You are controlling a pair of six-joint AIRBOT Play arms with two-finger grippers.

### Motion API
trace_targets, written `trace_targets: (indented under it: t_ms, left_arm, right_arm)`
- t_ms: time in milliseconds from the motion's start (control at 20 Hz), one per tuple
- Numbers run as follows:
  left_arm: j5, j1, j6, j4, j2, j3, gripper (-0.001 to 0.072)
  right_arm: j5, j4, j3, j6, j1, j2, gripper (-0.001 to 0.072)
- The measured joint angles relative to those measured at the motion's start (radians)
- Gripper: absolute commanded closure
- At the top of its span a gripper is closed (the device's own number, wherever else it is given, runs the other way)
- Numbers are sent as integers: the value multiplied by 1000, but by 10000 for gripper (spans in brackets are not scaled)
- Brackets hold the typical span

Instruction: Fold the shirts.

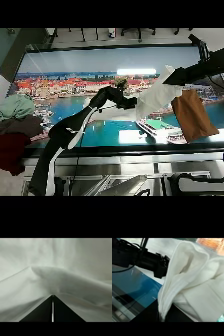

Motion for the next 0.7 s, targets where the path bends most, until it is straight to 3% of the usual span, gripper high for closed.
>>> trace_targets:
  t_ms: [350,500,650,700]
  left_arm:
    - [261,301,54,-23,341,0,694]
    - [335,467,70,-23,529,0,693]
    - [380,597,84,-16,678,-1,693]
    - [391,631,92,-15,722,-8,693]
  right_arm:
    - [27,2,0,52,40,-26,695]
    - [158,37,0,84,167,-39,694]
    - [405,54,0,125,404,-109,688]
    - [523,58,0,138,504,-154,501]
